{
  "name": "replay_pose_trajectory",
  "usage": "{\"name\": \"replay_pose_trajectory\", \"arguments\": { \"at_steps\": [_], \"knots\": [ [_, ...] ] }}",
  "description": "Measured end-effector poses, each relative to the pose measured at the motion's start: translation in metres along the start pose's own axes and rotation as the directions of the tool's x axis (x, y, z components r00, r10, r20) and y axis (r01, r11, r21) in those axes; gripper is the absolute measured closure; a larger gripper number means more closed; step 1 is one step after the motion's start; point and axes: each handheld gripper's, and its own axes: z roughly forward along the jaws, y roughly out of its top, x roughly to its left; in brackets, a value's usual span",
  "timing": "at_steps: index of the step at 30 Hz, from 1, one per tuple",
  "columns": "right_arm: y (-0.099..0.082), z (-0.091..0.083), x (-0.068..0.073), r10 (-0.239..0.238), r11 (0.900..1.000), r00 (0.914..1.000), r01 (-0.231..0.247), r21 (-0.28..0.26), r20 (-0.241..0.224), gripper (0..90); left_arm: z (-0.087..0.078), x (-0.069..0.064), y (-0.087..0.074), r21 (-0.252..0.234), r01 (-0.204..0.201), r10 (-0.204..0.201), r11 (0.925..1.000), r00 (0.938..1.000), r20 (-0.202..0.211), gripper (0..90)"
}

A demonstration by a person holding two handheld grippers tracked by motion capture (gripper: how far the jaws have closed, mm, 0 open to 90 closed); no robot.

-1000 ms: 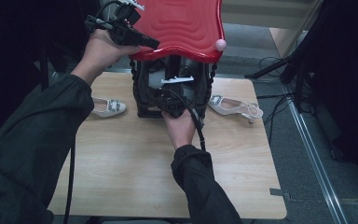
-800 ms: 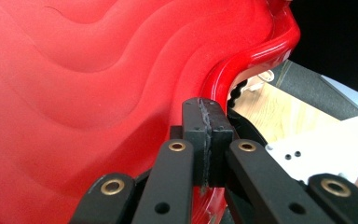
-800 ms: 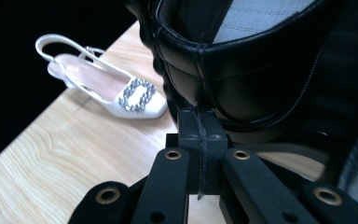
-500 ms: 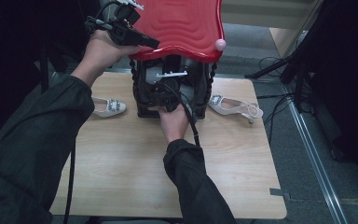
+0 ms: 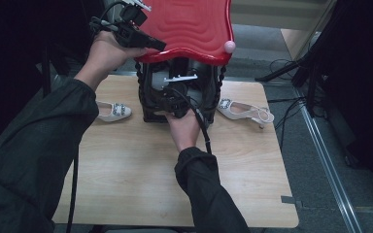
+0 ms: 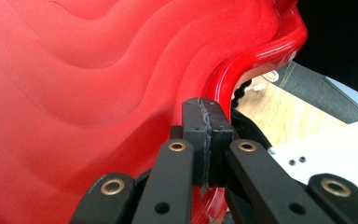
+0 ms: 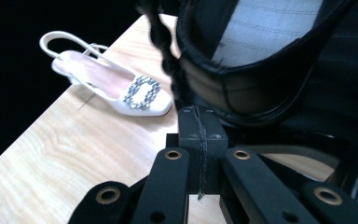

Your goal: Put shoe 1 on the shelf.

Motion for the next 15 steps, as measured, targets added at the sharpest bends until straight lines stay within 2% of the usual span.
{"name": "replay_pose_trajectory", "arguments": {
  "at_steps": [8, 11, 15],
  "knots": [
    [-0.012, -0.017, 0.007, -0.034, 0.9994, 0.9979, 0.034, -0.006, -0.055, 90.0, 0.001, -0.001, 0.000, 0.007, 0.004, -0.004, 1.0000, 0.9999, -0.010, 90.0],
    [-0.024, -0.027, 0.009, -0.053, 0.9986, 0.9954, 0.053, -0.003, -0.080, 90.0, 0.001, -0.002, 0.000, 0.008, 0.006, -0.006, 1.0000, 0.9998, -0.018, 90.0],
    [-0.033, -0.036, 0.006, -0.049, 0.9988, 0.9945, 0.048, -0.008, -0.092, 90.0, 0.001, -0.003, 0.000, 0.014, 0.008, -0.008, 0.9999, 0.9996, -0.026, 90.0]
  ]
}}
